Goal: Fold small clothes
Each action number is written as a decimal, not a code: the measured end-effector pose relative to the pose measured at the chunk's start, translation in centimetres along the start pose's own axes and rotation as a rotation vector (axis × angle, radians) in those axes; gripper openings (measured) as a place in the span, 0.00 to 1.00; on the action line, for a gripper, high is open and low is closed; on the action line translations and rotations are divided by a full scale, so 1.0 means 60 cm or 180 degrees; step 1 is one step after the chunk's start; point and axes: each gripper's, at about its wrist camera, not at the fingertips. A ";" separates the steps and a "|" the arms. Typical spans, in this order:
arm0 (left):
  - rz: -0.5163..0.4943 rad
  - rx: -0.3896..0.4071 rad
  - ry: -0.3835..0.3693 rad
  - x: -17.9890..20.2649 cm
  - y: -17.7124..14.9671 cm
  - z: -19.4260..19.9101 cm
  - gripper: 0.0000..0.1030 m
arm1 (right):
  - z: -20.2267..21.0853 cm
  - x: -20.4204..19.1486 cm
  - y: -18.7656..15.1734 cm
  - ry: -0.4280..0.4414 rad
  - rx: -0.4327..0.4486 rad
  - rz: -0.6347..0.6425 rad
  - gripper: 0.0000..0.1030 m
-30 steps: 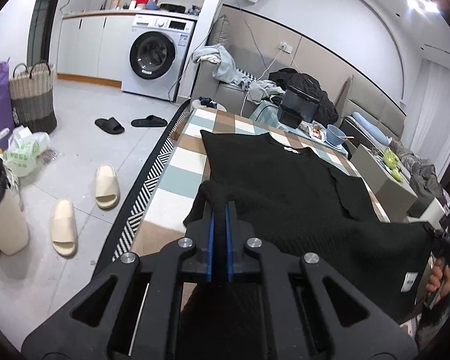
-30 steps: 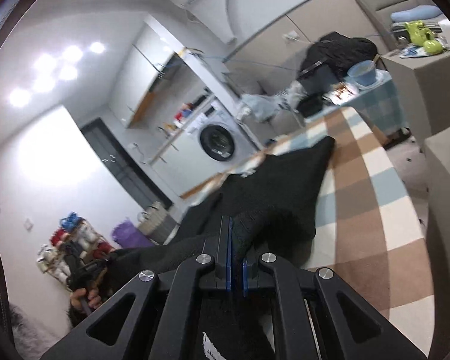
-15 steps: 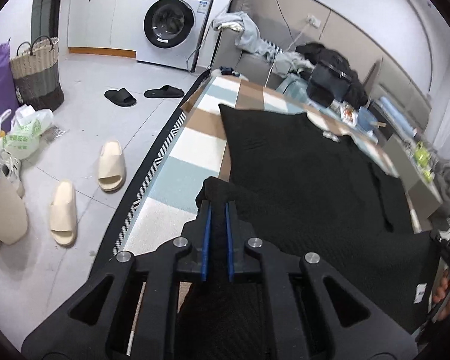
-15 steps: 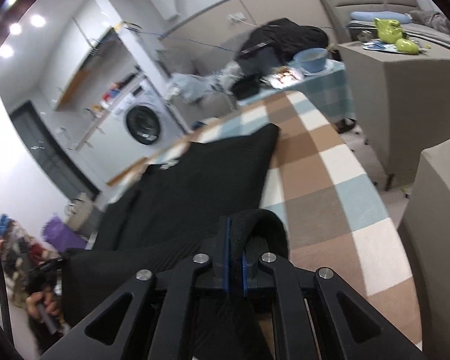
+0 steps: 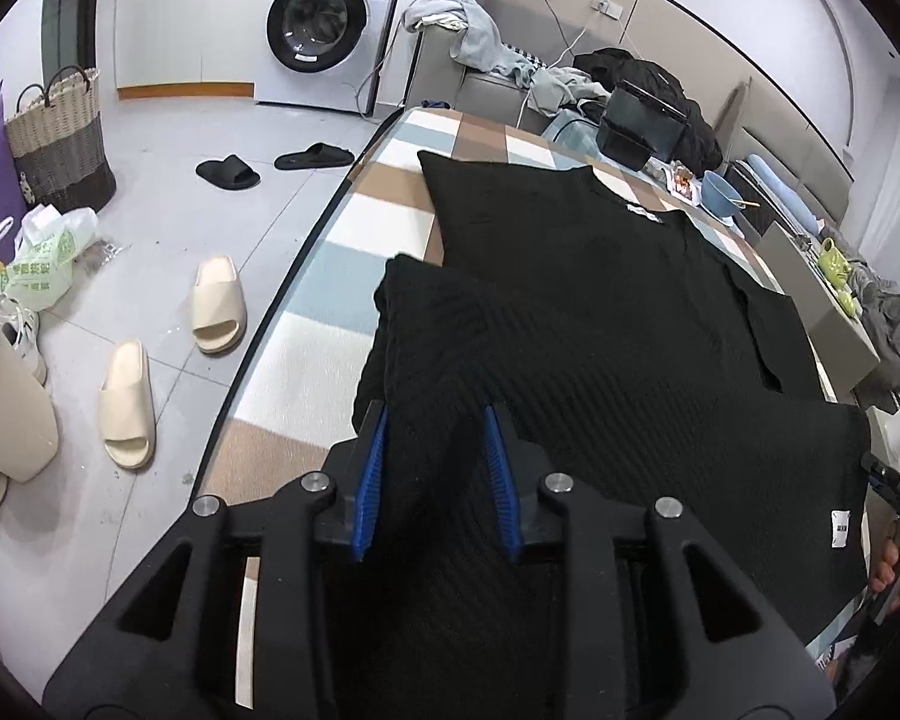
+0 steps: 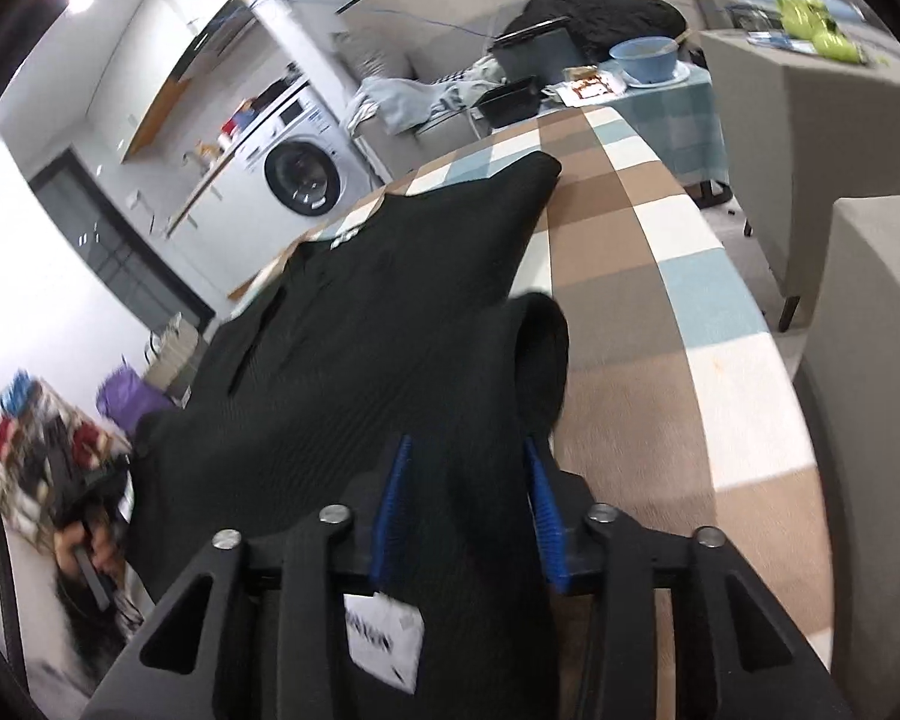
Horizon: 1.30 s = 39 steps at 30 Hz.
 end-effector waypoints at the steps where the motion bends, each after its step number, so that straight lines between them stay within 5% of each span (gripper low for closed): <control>1: 0.0008 0.0000 -0.0007 0.000 -0.002 0.000 0.26 | 0.001 0.001 -0.004 0.0017 -0.0002 -0.0003 0.39; 7: 0.0054 0.0059 0.0023 -0.006 -0.010 0.004 0.26 | -0.015 -0.001 -0.007 -0.0123 -0.0039 0.0017 0.33; 11: 0.0043 0.0131 -0.0022 -0.007 -0.011 0.022 0.06 | 0.009 -0.017 -0.004 -0.0062 0.0153 0.0200 0.05; 17: 0.0088 0.0407 -0.0207 -0.005 0.001 0.056 0.05 | 0.078 -0.034 0.009 0.0405 0.0774 0.0290 0.05; 22: 0.0174 0.0546 -0.0238 -0.011 0.039 0.064 0.05 | 0.088 -0.038 0.034 0.0435 0.1017 0.0095 0.05; 27: 0.0249 0.0546 -0.0177 -0.023 0.087 0.031 0.05 | 0.030 -0.018 0.063 0.0125 0.0765 -0.0436 0.05; 33: 0.0307 0.0219 0.0023 -0.033 0.109 -0.038 0.06 | -0.051 -0.005 0.075 -0.0227 0.0259 -0.0666 0.09; 35: 0.0350 0.0148 -0.0003 -0.037 0.106 -0.042 0.12 | -0.052 -0.003 0.071 -0.0259 0.0224 -0.0622 0.15; 37: 0.0344 0.0155 0.0035 -0.041 0.099 -0.043 0.36 | -0.042 0.003 0.066 -0.0255 0.0264 -0.0598 0.23; 39: 0.0365 0.0184 0.0012 -0.044 0.089 -0.047 0.50 | -0.038 0.014 0.060 -0.0301 0.0293 -0.0591 0.39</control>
Point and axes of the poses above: each gripper's, at about its wrist camera, not at the fingertips, and z roughly against the way its jaws point, x to its right, y to its top, and after that the axes turned 14 degrees about -y, right-handed
